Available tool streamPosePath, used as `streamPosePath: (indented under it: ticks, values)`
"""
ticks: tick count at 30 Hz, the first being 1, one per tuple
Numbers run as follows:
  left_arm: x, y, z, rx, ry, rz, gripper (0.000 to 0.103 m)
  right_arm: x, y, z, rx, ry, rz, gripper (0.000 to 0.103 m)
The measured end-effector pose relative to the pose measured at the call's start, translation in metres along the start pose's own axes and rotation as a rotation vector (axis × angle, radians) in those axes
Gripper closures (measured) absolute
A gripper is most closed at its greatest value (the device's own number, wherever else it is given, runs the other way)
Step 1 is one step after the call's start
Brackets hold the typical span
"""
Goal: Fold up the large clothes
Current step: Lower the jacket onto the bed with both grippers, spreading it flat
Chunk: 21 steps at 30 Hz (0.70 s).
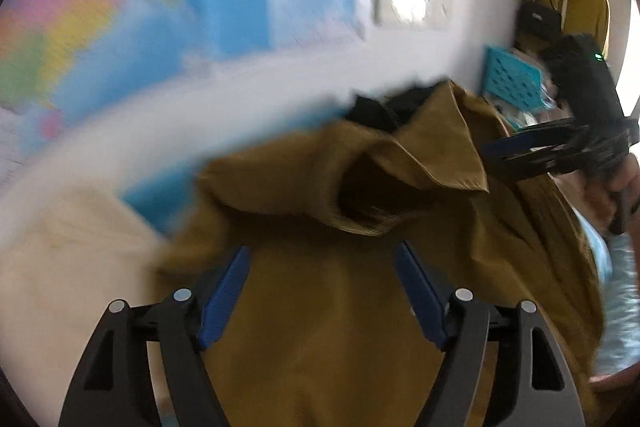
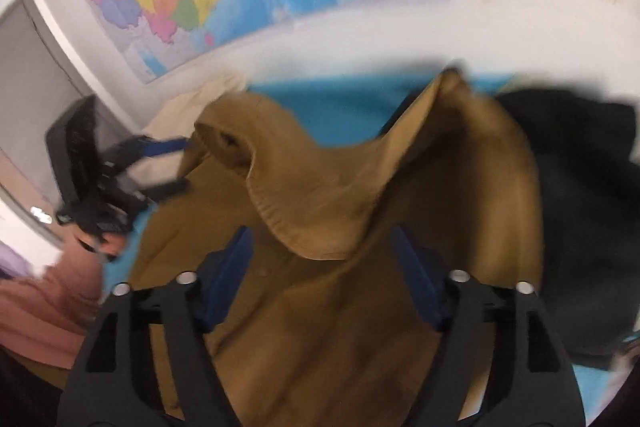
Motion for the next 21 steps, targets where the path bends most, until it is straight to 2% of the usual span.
streamPosePath:
  ticks: [1, 2, 3, 4, 5, 8, 10, 12, 14, 15, 16, 17, 18, 20, 21]
  values:
    - [-0.002, 0.012, -0.001, -0.001, -0.014, 0.027, 0.042, 0.001, 0.008, -0.005, 0.009, 0.033, 0.007, 0.066]
    - [-0.005, 0.025, -0.001, 0.0, -0.031, 0.056, 0.059, 0.002, 0.01, -0.007, 0.025, 0.061, 0.012, 0.075]
    - [-0.003, 0.04, 0.003, -0.021, -0.075, 0.083, 0.069, 0.005, 0.015, -0.012, 0.05, 0.091, 0.016, 0.09]
    - [-0.001, 0.047, 0.008, -0.053, -0.12, 0.093, 0.082, 0.014, 0.016, -0.014, 0.054, 0.103, -0.011, 0.099]
    - [0.004, 0.053, 0.014, -0.076, -0.176, 0.096, 0.093, 0.023, 0.016, -0.013, 0.05, 0.099, -0.039, 0.099]
    - [0.03, 0.055, 0.028, -0.084, -0.244, 0.035, 0.094, 0.059, 0.012, -0.007, 0.032, 0.078, -0.125, 0.1]
    - [0.053, 0.056, 0.04, -0.03, -0.271, -0.004, 0.088, 0.079, 0.022, -0.015, -0.027, 0.084, -0.151, 0.1]
    - [0.062, 0.062, 0.048, 0.05, -0.286, -0.006, 0.076, 0.095, 0.041, -0.031, -0.086, 0.14, -0.159, 0.099]
    - [0.061, 0.07, 0.053, 0.154, -0.278, 0.001, 0.02, 0.096, 0.055, -0.046, -0.106, 0.203, -0.143, 0.095]
    - [0.06, 0.07, 0.054, 0.187, -0.273, -0.007, 0.019, 0.094, 0.064, -0.051, -0.118, 0.221, -0.111, 0.082]
    - [0.055, 0.071, 0.054, 0.225, -0.253, -0.006, 0.019, 0.091, 0.06, -0.053, -0.151, 0.215, -0.109, 0.046]
    - [0.049, 0.071, 0.055, 0.249, -0.238, 0.008, 0.016, 0.089, 0.053, -0.05, -0.196, 0.185, -0.128, 0.03]
    - [0.043, 0.069, 0.056, 0.258, -0.238, 0.018, 0.013, 0.087, 0.036, -0.045, -0.185, 0.163, -0.175, 0.023]
    - [0.033, 0.06, 0.056, 0.253, -0.231, 0.003, 0.01, 0.081, 0.004, -0.034, -0.129, 0.131, -0.236, 0.023]
    - [0.029, 0.056, 0.056, 0.247, -0.226, -0.002, 0.01, 0.075, -0.016, -0.029, -0.117, 0.102, -0.249, 0.02]
Point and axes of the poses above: each gripper's, at about its wrist camera, not at the fingertips, and y roughly the way its jaws point, z to its left, x to its top, the point moved 1 cm from there along y, roughly the way its jaws point, and after that the axes turned 13 degrees about -z, right-handed, at the moved point
